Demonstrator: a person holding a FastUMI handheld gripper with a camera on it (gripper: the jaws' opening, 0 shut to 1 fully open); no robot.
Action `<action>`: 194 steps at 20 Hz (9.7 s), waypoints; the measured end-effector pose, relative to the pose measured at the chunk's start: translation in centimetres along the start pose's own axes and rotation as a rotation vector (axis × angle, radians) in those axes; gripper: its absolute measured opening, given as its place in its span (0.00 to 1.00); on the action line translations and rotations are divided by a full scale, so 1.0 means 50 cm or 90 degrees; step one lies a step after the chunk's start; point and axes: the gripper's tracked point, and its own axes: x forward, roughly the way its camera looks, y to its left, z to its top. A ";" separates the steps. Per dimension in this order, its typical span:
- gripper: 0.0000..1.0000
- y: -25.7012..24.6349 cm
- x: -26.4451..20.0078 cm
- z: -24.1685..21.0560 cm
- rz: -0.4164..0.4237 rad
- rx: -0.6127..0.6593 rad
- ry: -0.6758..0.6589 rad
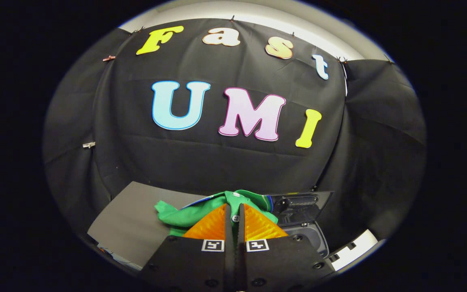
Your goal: Put the clothes into the washing machine and then close the washing machine lid.
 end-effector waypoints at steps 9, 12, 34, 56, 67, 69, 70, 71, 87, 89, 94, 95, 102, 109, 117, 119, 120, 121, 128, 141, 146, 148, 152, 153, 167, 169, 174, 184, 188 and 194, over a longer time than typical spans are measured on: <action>0.05 -0.281 0.029 -0.035 0.017 0.012 0.009; 0.05 -0.341 0.050 -0.072 0.012 0.026 0.031; 0.05 -0.474 0.387 -0.579 -0.044 0.013 0.260; 0.77 -0.418 0.428 -0.898 0.053 0.012 0.508; 0.99 -0.464 0.403 -0.710 0.035 0.021 0.410; 0.99 -0.472 0.405 -0.642 0.028 0.024 0.376; 0.99 -0.476 0.406 -0.608 0.026 0.028 0.361; 0.99 -0.479 0.408 -0.574 0.022 0.038 0.343; 0.99 -0.563 0.464 -0.197 -0.002 0.106 0.195; 0.99 -0.560 0.492 -0.182 -0.001 0.107 0.191; 0.99 -0.541 0.570 -0.201 0.005 0.109 0.216; 0.99 -0.533 0.585 -0.212 0.008 0.104 0.221; 1.00 -0.524 0.618 -0.248 0.004 0.092 0.231; 1.00 -0.528 0.589 -0.250 0.001 0.094 0.201; 1.00 -0.531 0.550 -0.259 -0.015 0.091 0.200; 1.00 -0.532 0.539 -0.261 -0.013 0.092 0.199; 1.00 -0.533 0.534 -0.262 -0.013 0.092 0.201; 1.00 -0.533 0.532 -0.264 -0.013 0.092 0.205; 1.00 -0.534 0.514 -0.269 -0.013 0.090 0.206; 1.00 -0.535 0.493 -0.277 -0.016 0.085 0.202; 1.00 -0.537 0.465 -0.293 -0.016 0.084 0.206; 1.00 -0.538 0.449 -0.311 -0.016 0.082 0.217; 1.00 -0.531 0.397 -0.389 -0.005 0.074 0.290; 1.00 -0.527 0.390 -0.413 0.000 0.074 0.305; 1.00 -0.526 0.304 -0.540 0.010 0.075 0.384; 1.00 -0.529 0.298 -0.502 0.012 0.084 0.354; 0.99 -0.521 0.269 -0.378 0.027 0.102 0.256; 0.99 -0.513 0.138 -0.111 0.061 0.117 0.021; 0.99 -0.517 0.073 -0.016 0.072 0.119 -0.070; 0.99 -0.522 0.004 0.069 0.077 0.104 -0.147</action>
